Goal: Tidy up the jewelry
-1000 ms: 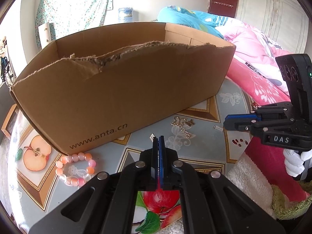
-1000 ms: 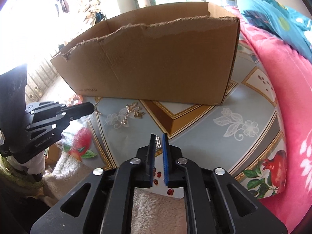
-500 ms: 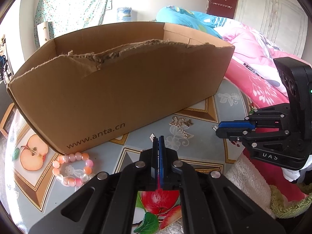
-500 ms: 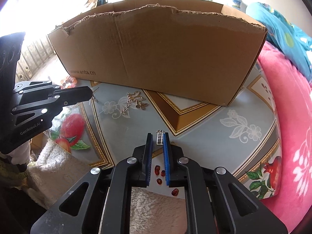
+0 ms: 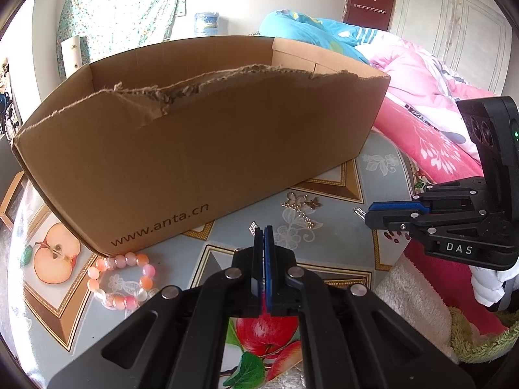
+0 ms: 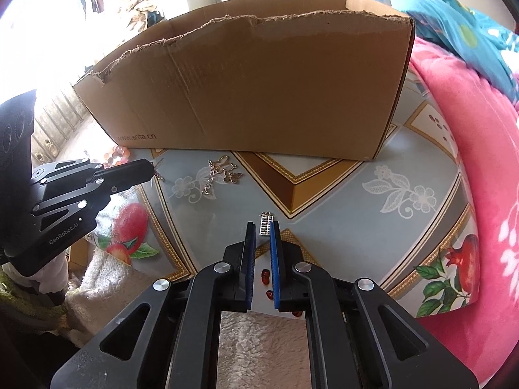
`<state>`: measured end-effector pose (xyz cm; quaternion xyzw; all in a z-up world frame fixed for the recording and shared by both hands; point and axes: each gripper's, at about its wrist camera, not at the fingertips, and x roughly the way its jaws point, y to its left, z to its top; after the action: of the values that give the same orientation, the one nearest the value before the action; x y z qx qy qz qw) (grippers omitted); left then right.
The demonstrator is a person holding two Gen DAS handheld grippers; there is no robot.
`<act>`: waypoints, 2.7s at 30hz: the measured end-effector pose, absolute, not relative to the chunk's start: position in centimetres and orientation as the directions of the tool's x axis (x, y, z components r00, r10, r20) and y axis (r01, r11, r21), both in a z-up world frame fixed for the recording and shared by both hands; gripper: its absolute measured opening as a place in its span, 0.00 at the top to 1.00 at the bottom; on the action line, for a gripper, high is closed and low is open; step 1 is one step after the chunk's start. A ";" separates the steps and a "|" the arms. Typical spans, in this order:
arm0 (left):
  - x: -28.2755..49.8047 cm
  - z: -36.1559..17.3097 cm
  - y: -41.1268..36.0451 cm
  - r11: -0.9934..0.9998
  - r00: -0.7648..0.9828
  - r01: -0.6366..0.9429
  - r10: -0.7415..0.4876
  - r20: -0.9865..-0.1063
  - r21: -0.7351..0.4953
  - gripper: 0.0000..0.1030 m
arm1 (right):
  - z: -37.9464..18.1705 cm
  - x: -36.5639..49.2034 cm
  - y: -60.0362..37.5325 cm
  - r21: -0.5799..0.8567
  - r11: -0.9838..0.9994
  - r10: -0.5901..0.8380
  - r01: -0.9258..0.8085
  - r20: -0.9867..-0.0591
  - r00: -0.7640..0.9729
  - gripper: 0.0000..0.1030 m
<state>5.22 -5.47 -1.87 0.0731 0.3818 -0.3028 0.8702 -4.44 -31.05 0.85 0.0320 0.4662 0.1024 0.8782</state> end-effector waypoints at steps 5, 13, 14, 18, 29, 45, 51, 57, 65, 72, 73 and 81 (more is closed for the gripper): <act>5.1 -1.7 -5.4 0.808 0.529 0.581 -0.469 -0.708 -0.101 1.00 | 0.7 -4.5 -31.1 0.207 0.966 0.258 -0.155 -0.803 0.537 0.91; 5.1 -1.7 -5.3 0.808 0.529 0.582 -0.467 -0.709 -0.098 1.00 | 1.6 -5.2 -30.7 0.183 0.968 0.248 -0.171 -0.792 0.558 0.84; 5.1 -1.7 -5.2 0.808 0.528 0.581 -0.466 -0.710 -0.097 1.00 | 1.9 -5.3 -30.7 0.165 0.970 0.238 -0.177 -0.788 0.568 0.78; 5.1 -1.8 -5.2 0.810 0.528 0.579 -0.462 -0.713 -0.097 1.00 | 2.2 -5.1 -30.4 0.076 0.969 0.204 -0.236 -0.785 0.585 0.70; 5.3 -1.9 -5.5 0.811 0.525 0.578 -0.456 -0.719 -0.093 1.00 | 1.6 -3.9 -30.2 0.013 0.929 0.226 -0.371 -0.812 0.538 0.97; 5.5 -1.9 -5.9 0.812 0.518 0.576 -0.451 -0.727 -0.094 1.00 | 1.2 -4.5 -31.1 0.095 0.962 0.229 -0.255 -0.790 0.569 0.97; 5.9 -1.1 -6.1 0.805 0.527 0.588 -0.453 -0.719 -0.076 1.00 | 0.8 -4.8 -31.3 0.141 0.969 0.234 -0.201 -0.773 0.589 0.98; 5.5 -0.2 -5.7 0.804 0.543 0.588 -0.468 -0.698 -0.082 1.00 | 1.7 -5.1 -33.8 0.200 0.964 0.265 -0.174 -0.750 0.606 1.00; 4.7 1.6 -4.6 0.815 0.582 0.573 -0.481 -0.656 -0.090 1.00 | 2.5 -5.5 -36.1 0.275 0.947 0.318 -0.169 -0.710 0.628 1.00; 4.7 1.0 -4.4 0.809 0.561 0.577 -0.494 -0.665 -0.114 1.00 | 3.0 -5.4 -35.0 0.219 0.952 0.305 -0.213 -0.731 0.611 0.83; 4.6 0.9 -4.5 0.808 0.560 0.579 -0.492 -0.667 -0.110 1.00 | 2.3 -5.1 -34.2 0.197 0.956 0.290 -0.216 -0.739 0.608 0.81; 5.1 0.1 -4.3 0.806 0.548 0.581 -0.493 -0.675 -0.116 1.00 | 1.8 -4.2 -31.4 0.040 0.964 0.193 -0.264 -0.788 0.585 0.87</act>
<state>5.10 -4.29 0.06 0.0605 0.3636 -0.3059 0.8778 -4.23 -31.38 1.83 -0.0410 0.4372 0.1286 0.8892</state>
